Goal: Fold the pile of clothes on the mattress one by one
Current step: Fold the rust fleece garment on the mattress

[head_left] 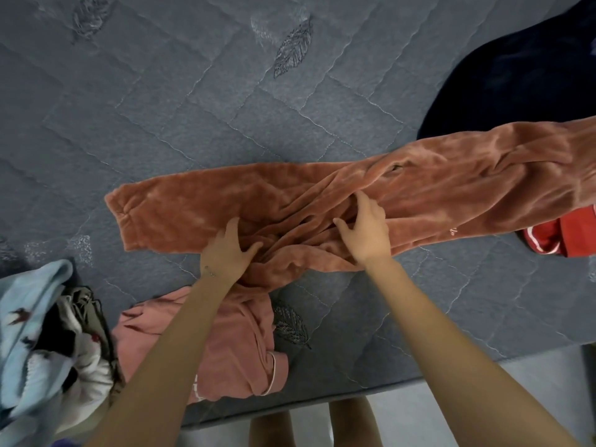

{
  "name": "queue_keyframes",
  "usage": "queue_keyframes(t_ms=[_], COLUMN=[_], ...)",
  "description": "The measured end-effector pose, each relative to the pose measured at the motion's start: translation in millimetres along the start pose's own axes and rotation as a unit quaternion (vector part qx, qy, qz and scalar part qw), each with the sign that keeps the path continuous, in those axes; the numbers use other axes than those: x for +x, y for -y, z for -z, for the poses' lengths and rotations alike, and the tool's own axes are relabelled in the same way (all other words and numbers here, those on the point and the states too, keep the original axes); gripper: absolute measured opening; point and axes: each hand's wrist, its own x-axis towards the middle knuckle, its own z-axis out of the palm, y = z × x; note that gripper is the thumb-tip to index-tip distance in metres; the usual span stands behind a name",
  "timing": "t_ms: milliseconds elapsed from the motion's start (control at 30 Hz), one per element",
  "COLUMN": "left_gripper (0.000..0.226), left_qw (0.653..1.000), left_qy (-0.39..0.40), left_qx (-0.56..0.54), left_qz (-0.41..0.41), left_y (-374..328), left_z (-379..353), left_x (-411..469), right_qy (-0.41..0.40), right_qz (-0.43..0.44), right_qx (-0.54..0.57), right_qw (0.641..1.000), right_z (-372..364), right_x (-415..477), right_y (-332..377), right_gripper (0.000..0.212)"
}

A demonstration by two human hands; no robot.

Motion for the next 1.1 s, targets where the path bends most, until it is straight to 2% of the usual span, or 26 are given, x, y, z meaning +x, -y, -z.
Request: queue_keyframes(t_ms=[33, 67, 100, 167, 267, 333, 367, 467, 567, 667, 733, 800, 867, 933, 1000, 1033, 1100], left_gripper=[0.055, 0.043, 0.03, 0.02, 0.017, 0.017, 0.019, 0.026, 0.03, 0.03, 0.029, 0.029, 0.033, 0.033, 0.034, 0.035, 0.034], left_qw=[0.999, 0.998, 0.999, 0.991, 0.953, 0.912, 0.896, 0.861, 0.854, 0.873, 0.898, 0.936, 0.977, 0.996, 0.987, 0.981, 0.98], left_qy=[0.044, 0.056, 0.036, -0.047, -0.242, -0.371, -0.405, -0.45, -0.464, -0.439, -0.394, -0.301, -0.16, 0.007, 0.133, 0.165, 0.169], left_qx=[-0.001, -0.004, -0.011, -0.042, -0.062, -0.096, -0.139, -0.237, -0.235, -0.215, -0.191, -0.178, -0.135, -0.08, -0.058, -0.057, -0.05], left_qz=[0.012, -0.003, -0.039, -0.114, -0.172, -0.148, -0.119, -0.024, 0.008, 0.013, 0.032, 0.043, 0.034, 0.039, 0.072, 0.086, 0.096], left_y=[-2, -4, -7, -14, -22, -25, -26, -23, -13, -1, 9, 22, 35, 43, 44, 45, 41], left_z=[-2, -3, -2, 2, 22, 37, 46, 70, 78, 71, 61, 49, 35, 24, 19, 18, 21], left_x=[3, 4, 3, -2, -12, -13, -13, -8, -3, 2, 5, 6, 5, 5, 5, 6, 5], right_qy=[-0.009, -0.024, -0.044, -0.091, -0.112, -0.098, -0.089, -0.071, -0.08, -0.098, -0.103, -0.116, -0.122, -0.093, -0.044, -0.018, 0.018], right_qz=[0.008, 0.017, 0.026, 0.044, 0.057, 0.054, 0.047, 0.033, 0.033, 0.041, 0.05, 0.065, 0.067, 0.056, 0.032, 0.014, -0.021], right_qx=[-0.02, -0.034, -0.04, -0.035, -0.026, -0.025, -0.023, -0.029, -0.038, -0.062, -0.086, -0.113, -0.141, -0.186, -0.24, -0.26, -0.279], right_qw=[1.0, 0.999, 0.998, 0.994, 0.992, 0.993, 0.995, 0.997, 0.996, 0.992, 0.99, 0.985, 0.98, 0.977, 0.969, 0.965, 0.96], right_z=[1, 1, 1, 2, 8, 13, 15, 19, 20, 18, 12, 5, -2, -6, -5, -4, -2], right_x=[0, 0, -1, 0, 6, 13, 16, 23, 26, 27, 29, 29, 29, 25, 20, 17, 12], right_y=[0, 0, 0, 0, -1, 0, 1, 4, 6, 9, 11, 11, 9, 9, 12, 13, 14], right_gripper=[0.069, 0.074, 0.079, 0.089, 0.087, 0.08, 0.078, 0.071, 0.066, 0.056, 0.04, 0.017, 0.007, 0.008, 0.017, 0.021, 0.025])
